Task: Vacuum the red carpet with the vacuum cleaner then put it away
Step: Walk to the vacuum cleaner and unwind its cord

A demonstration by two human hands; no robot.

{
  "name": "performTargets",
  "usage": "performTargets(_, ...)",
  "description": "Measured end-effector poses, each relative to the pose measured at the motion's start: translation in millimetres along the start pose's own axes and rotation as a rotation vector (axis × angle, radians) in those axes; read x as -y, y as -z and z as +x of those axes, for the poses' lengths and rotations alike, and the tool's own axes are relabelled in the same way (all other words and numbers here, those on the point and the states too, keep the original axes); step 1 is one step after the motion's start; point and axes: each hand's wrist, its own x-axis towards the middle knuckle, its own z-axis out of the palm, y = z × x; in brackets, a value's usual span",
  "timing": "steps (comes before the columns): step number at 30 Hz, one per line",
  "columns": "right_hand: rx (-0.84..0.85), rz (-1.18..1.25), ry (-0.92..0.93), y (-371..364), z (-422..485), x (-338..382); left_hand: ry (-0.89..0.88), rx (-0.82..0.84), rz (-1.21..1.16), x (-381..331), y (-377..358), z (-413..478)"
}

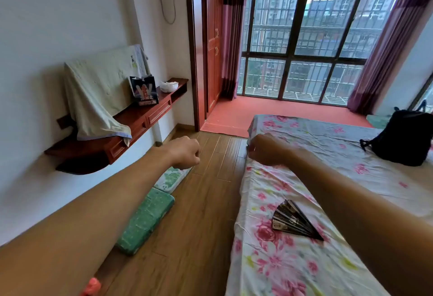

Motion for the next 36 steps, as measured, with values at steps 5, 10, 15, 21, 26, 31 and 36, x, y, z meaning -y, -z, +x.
performTargets(5, 0.042, -0.002, -0.024, -10.4, 27.3, 13.8, 0.014, 0.044, -0.029, 35.2, -2.8, 12.3)
performTargets(10, 0.06, 0.008, -0.041, -22.9, 66.2, 13.5, -0.001, 0.018, 0.003, 65.1, -4.1, 31.7)
performTargets(15, 0.044, 0.043, -0.028, -39.8, 114.3, 19.8, 0.002, 0.038, 0.051, 95.1, -3.9, 74.1)
performTargets(21, 0.035, 0.084, -0.021, -56.0, 196.8, 11.2, -0.009, 0.09, 0.082, 118.0, 19.2, 152.3)
performTargets(26, -0.007, 0.074, -0.016, -55.7, 261.7, -1.7, -0.03, 0.048, 0.068, 139.7, 35.6, 219.9)
performTargets(31, 0.075, 0.074, -0.09, -66.9, 325.8, -21.7, -0.033, 0.107, 0.066, 160.1, 43.2, 275.4)
performTargets(36, 0.059, 0.06, -0.094, -71.8, 392.3, -30.8, -0.059, 0.088, 0.013, 189.9, 54.5, 340.1)
